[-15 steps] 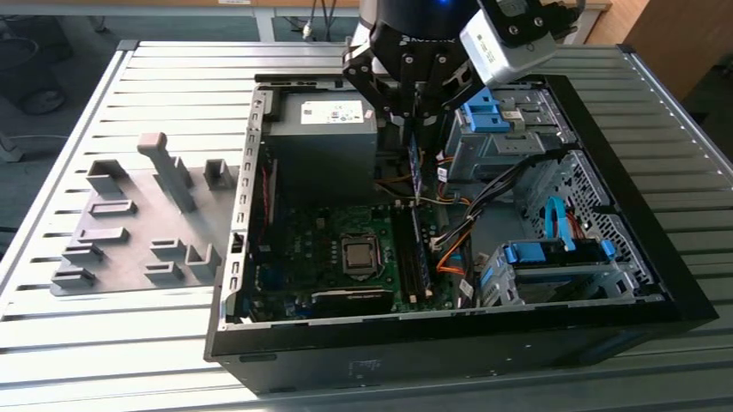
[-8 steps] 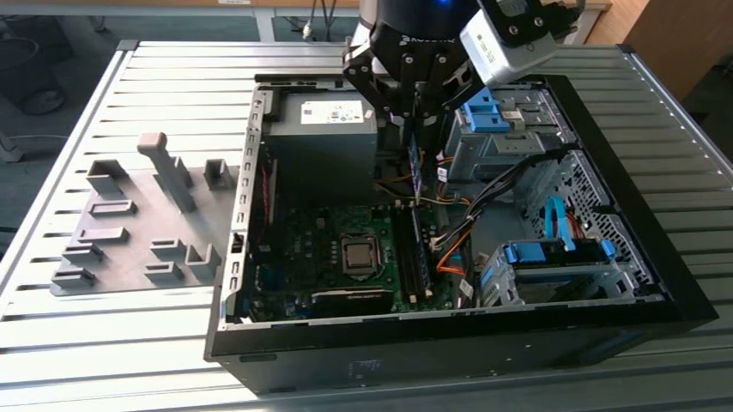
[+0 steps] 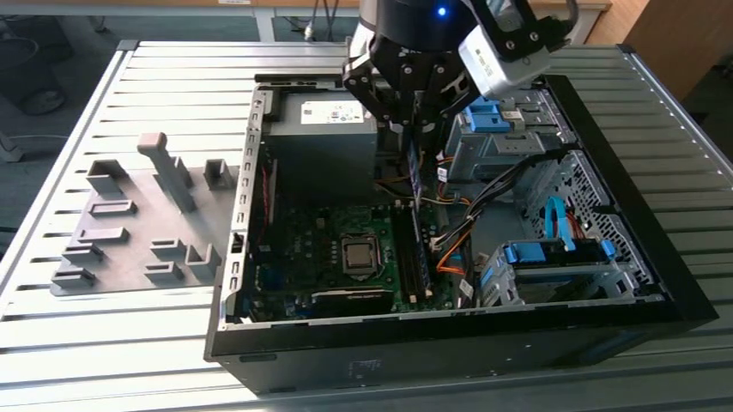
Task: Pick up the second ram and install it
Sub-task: 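Insert the second ram into the second slot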
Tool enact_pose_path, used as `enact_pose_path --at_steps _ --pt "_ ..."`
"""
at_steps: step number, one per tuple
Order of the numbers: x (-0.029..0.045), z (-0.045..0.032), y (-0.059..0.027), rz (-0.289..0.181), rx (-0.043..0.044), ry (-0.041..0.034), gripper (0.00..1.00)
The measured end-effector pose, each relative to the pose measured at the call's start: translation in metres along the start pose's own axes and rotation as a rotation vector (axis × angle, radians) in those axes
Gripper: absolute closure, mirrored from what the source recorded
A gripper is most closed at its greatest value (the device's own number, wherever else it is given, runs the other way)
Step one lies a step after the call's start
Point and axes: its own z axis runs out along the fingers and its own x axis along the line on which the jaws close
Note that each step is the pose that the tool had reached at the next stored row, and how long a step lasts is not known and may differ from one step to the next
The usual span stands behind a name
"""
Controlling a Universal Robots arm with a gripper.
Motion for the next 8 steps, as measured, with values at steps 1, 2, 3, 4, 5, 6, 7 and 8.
enact_pose_path --at_steps 1,2,3,4,5,6,7,8 --pt "-0.0004 0.0018 0.0000 -0.003 0.0000 0.0005 0.86" --pt "-0.0007 0.0036 0.0000 -0.003 0.0000 0.0006 0.86" --pt "-0.0009 0.0054 0.0000 -0.003 0.0000 0.0007 0.86" --pt "-0.0009 0.0072 0.0000 -0.003 -0.0001 0.0008 0.86" --pt "-0.0009 0.0091 0.0000 -0.003 -0.0001 0.0008 0.86" --pt "-0.0009 0.0109 0.0000 -0.003 -0.0001 0.0009 0.86" --pt "-0.0010 0.0127 0.0000 -0.003 -0.0001 0.0013 0.86" --pt "-0.0012 0.0145 0.0000 -0.003 -0.0001 0.0020 0.86"
